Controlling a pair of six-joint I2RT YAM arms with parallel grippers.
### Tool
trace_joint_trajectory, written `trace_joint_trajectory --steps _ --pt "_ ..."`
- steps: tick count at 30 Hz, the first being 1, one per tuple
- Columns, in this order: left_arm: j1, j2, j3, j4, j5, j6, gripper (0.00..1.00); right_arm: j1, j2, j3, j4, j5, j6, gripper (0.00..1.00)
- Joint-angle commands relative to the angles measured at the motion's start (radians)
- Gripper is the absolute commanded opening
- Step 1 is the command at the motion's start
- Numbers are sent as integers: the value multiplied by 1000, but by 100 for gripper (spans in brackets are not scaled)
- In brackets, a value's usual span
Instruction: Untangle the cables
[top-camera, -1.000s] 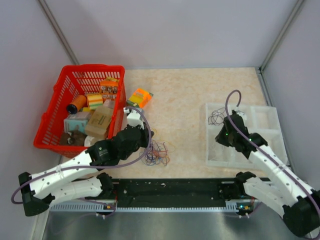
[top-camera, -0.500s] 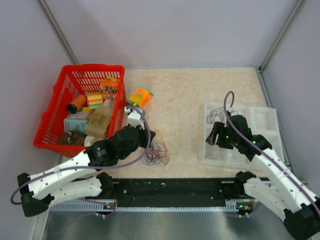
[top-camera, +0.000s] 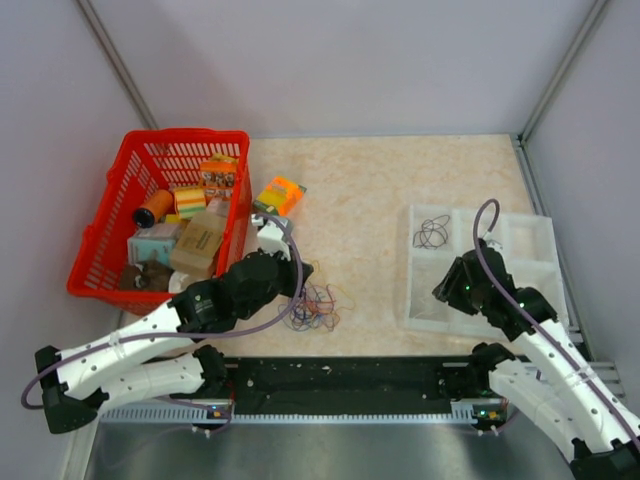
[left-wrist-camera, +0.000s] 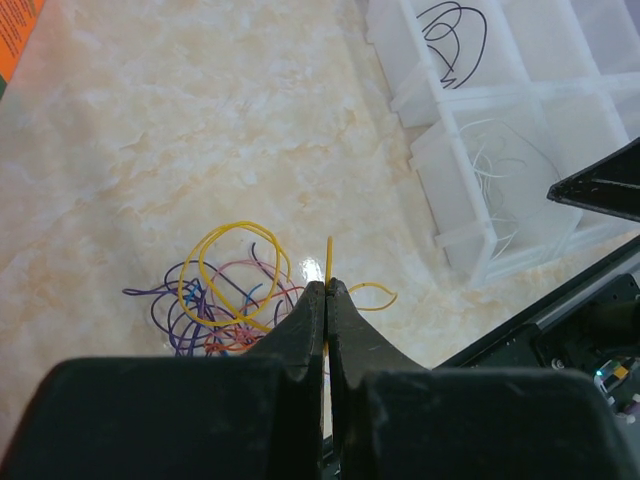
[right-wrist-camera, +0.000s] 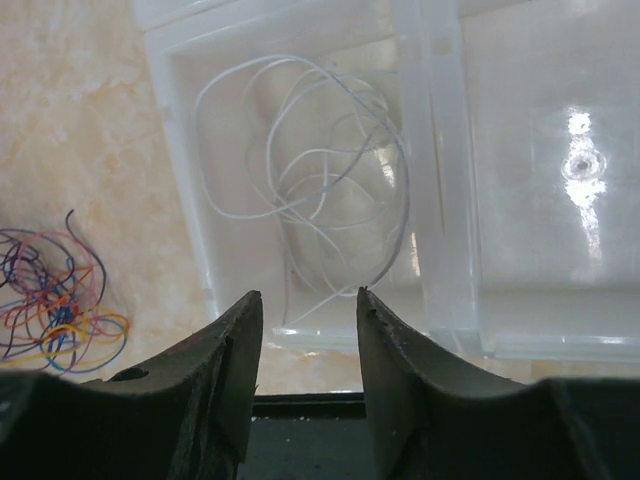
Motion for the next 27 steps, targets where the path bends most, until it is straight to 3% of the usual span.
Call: trace_joint_trajectory --steps 1,2,4,6,8,10,11,13,16,18,22,25,27 --pt "2 -34 39 39 28 -1 0 -4 14 -80 80 74 73 40" --pt "2 -37 42 46 39 -4 0 -2 29 -103 138 66 60 37" --pt "2 -37 60 47 60 -16 0 -2 77 -86 172 23 -45 17" --pt "0 -35 85 41 74 -30 0 12 66 -39 173 -6 -96 17" --pt "2 -31 117 29 89 -33 0 39 13 1 167 32 -115 26" --pt "0 -26 147 15 94 -36 0 42 -27 35 175 9 -153 50" --pt "0 -23 161 10 92 -43 0 42 -30 52 192 -26 -186 61" --pt "0 -18 186 1 100 -62 0 50 -8 73 251 -214 -266 71" --pt "2 -15 216 -5 123 -103 0 134 54 73 429 -496 -351 75" --pt "0 -21 232 -5 148 -140 0 241 66 43 616 -593 -348 76" --pt "2 -52 241 30 189 -197 0 418 118 -22 928 -534 -357 80" --pt "3 -66 255 43 194 -211 0 468 222 -16 1025 -555 -352 78" --pt "3 -67 281 29 183 -214 0 525 281 -14 1052 -482 -368 78"
